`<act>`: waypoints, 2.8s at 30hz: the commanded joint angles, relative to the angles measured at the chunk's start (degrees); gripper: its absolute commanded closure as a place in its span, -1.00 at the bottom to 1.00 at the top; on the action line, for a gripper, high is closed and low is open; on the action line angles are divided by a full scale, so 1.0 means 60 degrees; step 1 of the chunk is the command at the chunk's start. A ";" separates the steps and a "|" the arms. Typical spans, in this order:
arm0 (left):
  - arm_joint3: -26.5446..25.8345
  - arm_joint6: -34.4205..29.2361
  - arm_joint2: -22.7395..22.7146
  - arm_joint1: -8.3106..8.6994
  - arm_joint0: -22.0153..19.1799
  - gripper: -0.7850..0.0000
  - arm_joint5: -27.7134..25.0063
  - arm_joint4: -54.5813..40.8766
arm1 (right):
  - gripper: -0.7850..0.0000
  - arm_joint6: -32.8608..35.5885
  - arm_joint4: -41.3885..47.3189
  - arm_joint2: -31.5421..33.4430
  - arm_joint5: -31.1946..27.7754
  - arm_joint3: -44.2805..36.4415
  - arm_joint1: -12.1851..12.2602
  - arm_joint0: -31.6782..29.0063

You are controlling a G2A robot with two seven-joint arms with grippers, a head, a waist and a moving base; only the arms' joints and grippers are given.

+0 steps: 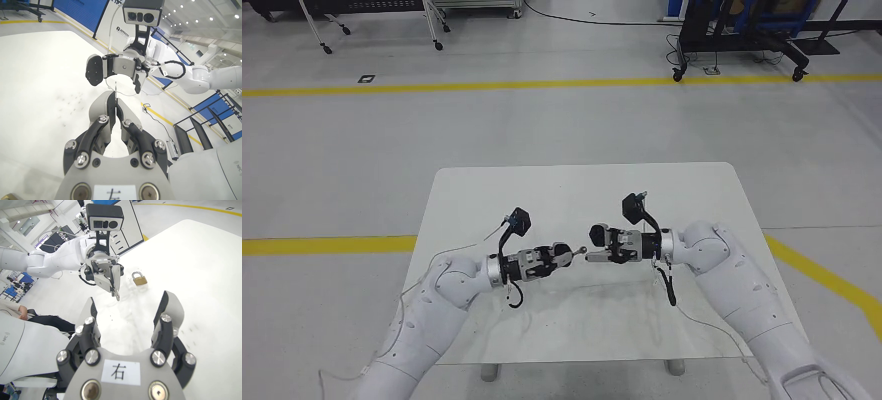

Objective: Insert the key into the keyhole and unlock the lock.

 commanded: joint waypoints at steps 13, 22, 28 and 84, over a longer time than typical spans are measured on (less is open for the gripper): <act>-0.0001 -0.0010 0.0238 0.0090 -0.0108 1.00 0.0156 0.0171 | 0.22 0.0018 0.0271 -0.0780 0.0000 0.0066 0.0179 0.0326; -0.0003 0.0206 0.0319 0.0134 -0.0136 1.00 0.0180 0.0227 | 0.95 0.0018 0.0616 -0.1250 0.0000 -0.0008 0.0333 0.0488; 0.0002 0.0404 0.0351 0.0158 -0.0138 1.00 0.0194 0.0245 | 1.00 0.0018 0.0767 -0.1476 0.0000 -0.0005 0.0455 0.0598; -0.3400 0.0522 -0.1806 0.1072 0.2190 0.05 0.3521 0.8339 | 1.00 -0.1065 0.1301 -0.0385 0.0000 -0.0079 0.1149 -0.0001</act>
